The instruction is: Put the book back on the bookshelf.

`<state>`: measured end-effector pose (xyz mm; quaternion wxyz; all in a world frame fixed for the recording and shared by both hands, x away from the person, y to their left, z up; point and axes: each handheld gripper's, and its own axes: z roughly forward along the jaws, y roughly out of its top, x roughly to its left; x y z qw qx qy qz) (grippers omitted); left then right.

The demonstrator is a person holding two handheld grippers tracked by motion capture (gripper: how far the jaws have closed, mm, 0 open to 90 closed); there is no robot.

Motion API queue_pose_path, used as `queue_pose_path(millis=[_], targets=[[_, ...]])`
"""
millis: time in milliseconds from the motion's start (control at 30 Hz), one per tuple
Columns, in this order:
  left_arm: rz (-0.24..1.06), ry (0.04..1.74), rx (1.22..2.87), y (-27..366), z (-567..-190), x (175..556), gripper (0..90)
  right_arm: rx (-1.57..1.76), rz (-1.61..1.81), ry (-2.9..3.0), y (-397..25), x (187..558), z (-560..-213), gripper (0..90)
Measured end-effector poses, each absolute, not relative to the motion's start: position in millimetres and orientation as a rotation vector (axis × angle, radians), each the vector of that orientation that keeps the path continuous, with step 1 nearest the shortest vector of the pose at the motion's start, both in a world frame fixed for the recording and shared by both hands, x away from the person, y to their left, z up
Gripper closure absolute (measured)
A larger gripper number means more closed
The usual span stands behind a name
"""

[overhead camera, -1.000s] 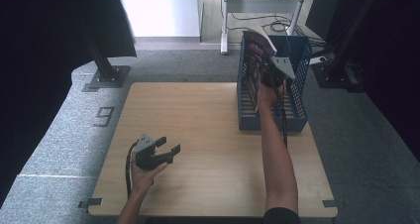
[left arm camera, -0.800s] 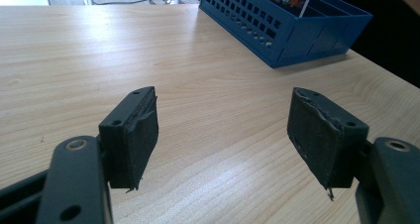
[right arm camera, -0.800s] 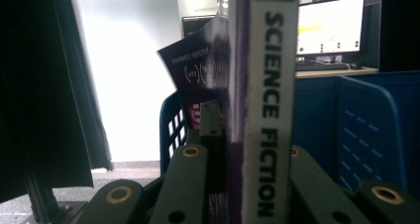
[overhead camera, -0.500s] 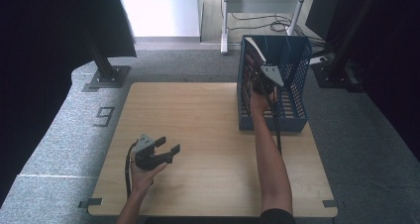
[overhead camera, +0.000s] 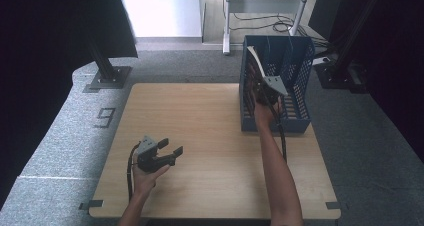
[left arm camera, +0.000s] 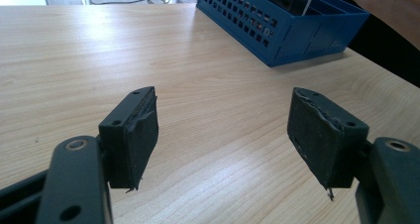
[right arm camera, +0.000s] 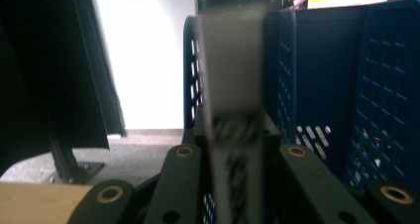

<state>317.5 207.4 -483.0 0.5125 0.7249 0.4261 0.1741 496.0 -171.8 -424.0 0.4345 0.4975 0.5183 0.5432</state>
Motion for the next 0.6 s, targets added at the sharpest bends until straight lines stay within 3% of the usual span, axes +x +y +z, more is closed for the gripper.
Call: queue_pose_path(millis=[267, 500, 600], targets=[[0.421, 0.998, 1.752, 202.9, -480.7, 314.8, 27.9, 1.237, 1.343, 1.425, -176.3, 498.9, -422.5, 69.8], [0.414, 1.011, 1.744, 206.1, -482.1, 316.9, 27.9, 1.23, 1.283, 1.425, -174.9, 502.2, -423.9, 81.2], [0.414, 1.008, 1.743, 206.7, -481.7, 316.7, 27.9, 1.242, 1.27, 1.406, -175.5, 502.3, -423.9, 81.6]])
